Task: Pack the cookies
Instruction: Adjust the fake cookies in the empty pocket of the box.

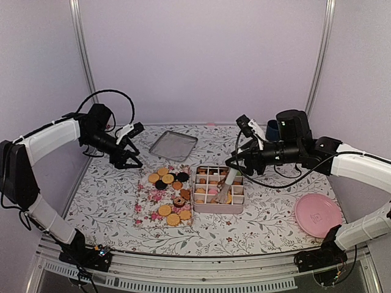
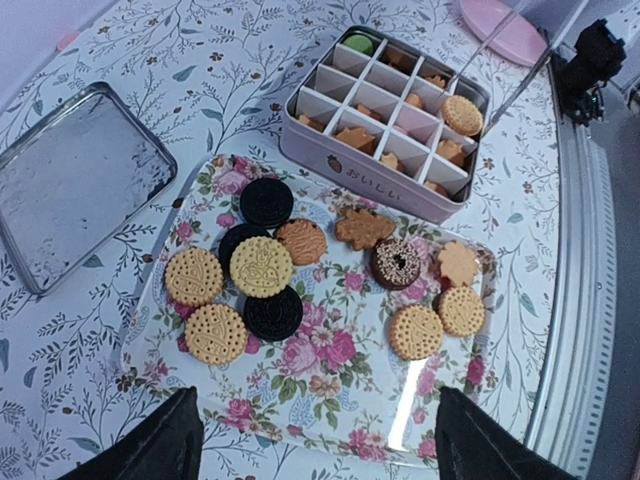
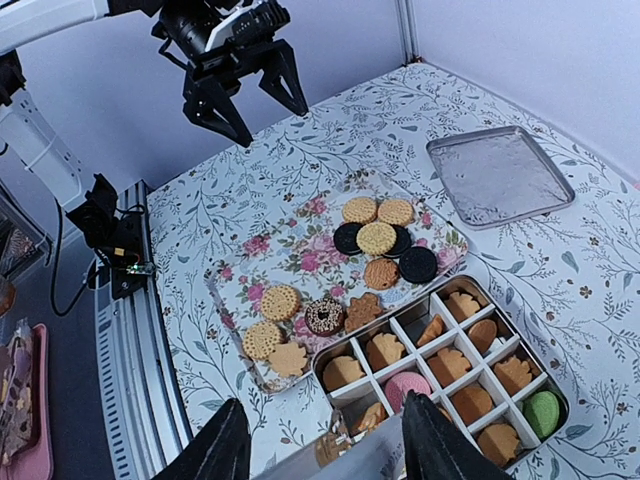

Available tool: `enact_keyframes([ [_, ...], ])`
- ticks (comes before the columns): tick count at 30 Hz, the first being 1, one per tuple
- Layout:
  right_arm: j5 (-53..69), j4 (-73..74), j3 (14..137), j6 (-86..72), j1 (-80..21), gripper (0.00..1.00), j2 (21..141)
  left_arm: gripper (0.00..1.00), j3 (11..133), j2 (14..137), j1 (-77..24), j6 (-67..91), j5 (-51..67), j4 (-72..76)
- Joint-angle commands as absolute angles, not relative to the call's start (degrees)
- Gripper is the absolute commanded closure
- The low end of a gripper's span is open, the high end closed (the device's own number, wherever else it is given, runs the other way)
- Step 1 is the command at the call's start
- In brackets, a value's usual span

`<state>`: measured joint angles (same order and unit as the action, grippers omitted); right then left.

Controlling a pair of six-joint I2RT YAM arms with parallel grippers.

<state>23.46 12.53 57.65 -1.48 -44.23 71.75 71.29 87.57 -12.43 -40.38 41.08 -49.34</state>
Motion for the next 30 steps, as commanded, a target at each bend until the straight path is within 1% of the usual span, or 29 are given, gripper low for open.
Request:
enact_keyframes([
  [1,23.95,12.46,56.98,-1.25,-43.04,0.46,71.93,0.20,71.30,88.44,-12.42,-40.83,42.63,-51.09],
  [9,24.35,12.17,56.02,-0.62,-41.19,0.46,72.64,0.19,70.41,88.58,-12.46,-41.55,42.54,-51.30],
  [17,24.87,12.74,59.65,-0.62,-40.53,0.49,73.75,0.24,70.53,90.31,-12.60,-43.47,44.00,-53.04],
  [20,24.94,12.74,61.28,-0.62,-40.48,0.52,74.74,0.26,70.40,90.83,-12.64,-43.81,44.38,-53.38],
  [26,25.86,13.18,67.04,0.79,-40.47,0.64,78.99,0.29,70.49,91.57,-12.63,-44.59,44.90,-54.15],
  [30,26.88,14.60,70.97,2.00,-40.50,0.70,81.64,0.31,70.41,91.71,-12.59,-45.04,44.99,-54.53],
])
